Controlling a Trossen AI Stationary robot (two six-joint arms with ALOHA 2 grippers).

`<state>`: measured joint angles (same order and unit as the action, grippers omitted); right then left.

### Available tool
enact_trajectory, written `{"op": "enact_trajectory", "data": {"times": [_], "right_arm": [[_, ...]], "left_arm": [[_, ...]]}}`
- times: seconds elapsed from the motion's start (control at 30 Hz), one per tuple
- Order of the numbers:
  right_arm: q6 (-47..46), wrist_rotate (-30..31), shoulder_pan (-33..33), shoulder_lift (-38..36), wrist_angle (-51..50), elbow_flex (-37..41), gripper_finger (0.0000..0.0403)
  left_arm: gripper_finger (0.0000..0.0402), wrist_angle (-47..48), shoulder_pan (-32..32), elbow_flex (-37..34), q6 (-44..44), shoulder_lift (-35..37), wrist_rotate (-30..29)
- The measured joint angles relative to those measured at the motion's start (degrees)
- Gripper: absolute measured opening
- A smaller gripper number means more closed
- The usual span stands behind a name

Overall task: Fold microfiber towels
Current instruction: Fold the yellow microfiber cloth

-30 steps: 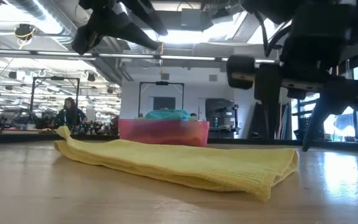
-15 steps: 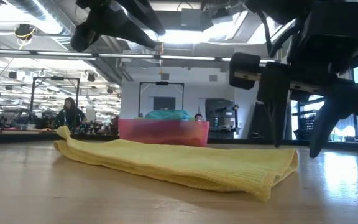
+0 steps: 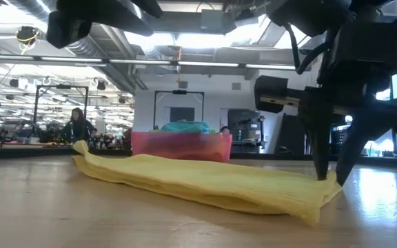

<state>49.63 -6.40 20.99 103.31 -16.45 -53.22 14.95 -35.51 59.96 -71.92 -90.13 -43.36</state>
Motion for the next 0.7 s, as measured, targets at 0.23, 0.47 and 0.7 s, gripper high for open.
{"op": "enact_trajectory", "data": {"times": [0.23,0.47,0.7], "right_arm": [[-7.5,-4.3,2.4,0.5,-1.7,-4.4,0.0009],[-16.5,-6.1,3.0,0.3,-8.8,-17.4,0.0009],[-16.2,-3.9,-0.9,0.1,-8.7,-21.8,0.0012]], "left_arm": [[0.0096,0.5,-1.6,0.0,-2.6,0.0,0.1],[0.0096,0.6,-3.6,0.0,-3.4,0.0,0.9],[0.0096,0.5,-4.4,0.0,-7.3,0.0,1.0]]}}
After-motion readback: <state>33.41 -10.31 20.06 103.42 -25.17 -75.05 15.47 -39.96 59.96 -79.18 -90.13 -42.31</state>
